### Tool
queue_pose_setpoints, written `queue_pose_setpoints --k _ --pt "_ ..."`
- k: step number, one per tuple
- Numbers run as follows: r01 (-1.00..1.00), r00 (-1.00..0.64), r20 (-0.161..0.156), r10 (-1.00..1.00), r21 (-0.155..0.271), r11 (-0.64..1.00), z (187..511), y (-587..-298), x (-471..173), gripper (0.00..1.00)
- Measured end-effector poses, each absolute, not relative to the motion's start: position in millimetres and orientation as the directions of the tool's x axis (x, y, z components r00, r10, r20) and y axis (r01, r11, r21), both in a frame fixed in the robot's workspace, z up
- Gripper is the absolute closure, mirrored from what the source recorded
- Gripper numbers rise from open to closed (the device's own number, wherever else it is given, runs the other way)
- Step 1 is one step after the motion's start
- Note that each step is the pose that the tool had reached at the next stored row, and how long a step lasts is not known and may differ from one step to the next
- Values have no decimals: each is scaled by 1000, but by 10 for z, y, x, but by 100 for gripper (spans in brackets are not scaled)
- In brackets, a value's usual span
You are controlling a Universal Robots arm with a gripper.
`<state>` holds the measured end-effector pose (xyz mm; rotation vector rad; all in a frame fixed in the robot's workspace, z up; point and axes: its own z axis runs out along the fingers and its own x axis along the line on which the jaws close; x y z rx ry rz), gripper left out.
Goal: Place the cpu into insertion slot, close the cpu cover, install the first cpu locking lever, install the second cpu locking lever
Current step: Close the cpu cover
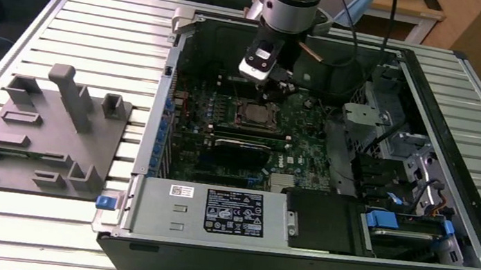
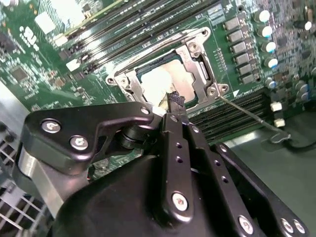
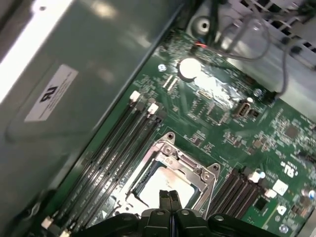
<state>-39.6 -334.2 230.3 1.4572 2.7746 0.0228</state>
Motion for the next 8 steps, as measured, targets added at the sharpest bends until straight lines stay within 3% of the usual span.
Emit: queue_pose_setpoints --k 8 --pt "750 -661 0 750 16 661 2302 -3342 -397 90"
